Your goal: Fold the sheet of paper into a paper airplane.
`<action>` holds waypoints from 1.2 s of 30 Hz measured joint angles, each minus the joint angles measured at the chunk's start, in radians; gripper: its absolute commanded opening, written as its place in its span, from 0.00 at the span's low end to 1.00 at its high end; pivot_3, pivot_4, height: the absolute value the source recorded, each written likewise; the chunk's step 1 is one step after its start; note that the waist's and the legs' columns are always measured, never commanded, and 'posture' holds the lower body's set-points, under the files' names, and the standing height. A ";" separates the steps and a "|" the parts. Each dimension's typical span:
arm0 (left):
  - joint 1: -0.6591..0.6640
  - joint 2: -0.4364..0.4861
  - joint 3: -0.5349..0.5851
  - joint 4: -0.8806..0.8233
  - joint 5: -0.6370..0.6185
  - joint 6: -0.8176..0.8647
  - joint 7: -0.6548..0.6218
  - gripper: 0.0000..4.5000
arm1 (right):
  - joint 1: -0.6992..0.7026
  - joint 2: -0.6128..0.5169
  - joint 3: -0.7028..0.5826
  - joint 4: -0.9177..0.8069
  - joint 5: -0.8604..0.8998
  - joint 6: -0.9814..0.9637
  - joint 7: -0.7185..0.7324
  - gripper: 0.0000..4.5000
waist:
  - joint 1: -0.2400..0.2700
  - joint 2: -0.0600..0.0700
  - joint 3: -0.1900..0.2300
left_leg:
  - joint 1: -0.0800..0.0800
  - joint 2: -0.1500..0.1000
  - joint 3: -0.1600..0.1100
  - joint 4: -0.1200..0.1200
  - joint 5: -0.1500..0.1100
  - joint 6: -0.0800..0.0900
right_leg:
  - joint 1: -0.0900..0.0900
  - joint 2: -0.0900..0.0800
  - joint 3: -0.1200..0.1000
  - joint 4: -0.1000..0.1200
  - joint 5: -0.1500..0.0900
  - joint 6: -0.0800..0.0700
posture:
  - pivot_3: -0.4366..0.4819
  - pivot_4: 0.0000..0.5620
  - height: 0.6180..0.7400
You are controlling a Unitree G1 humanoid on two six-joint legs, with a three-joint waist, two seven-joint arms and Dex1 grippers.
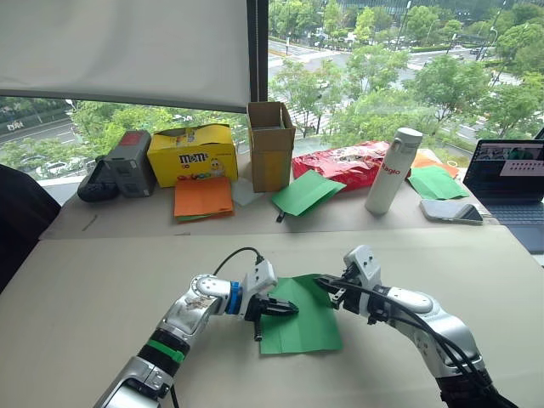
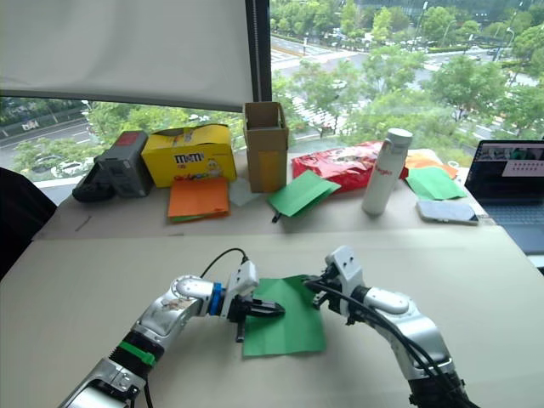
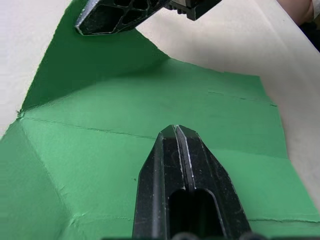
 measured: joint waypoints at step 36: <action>-0.127 -0.163 0.120 0.212 -0.023 0.007 0.153 0.00 | 0.047 -0.052 0.244 0.096 -0.468 -0.553 0.002 0.01 | -0.004 -0.001 0.000 | 0.002 -0.001 0.000 0.000 0.001 -0.002 | 0.001 0.001 0.000 0.000 0.000 0.000 | 0.48 0.27 1.00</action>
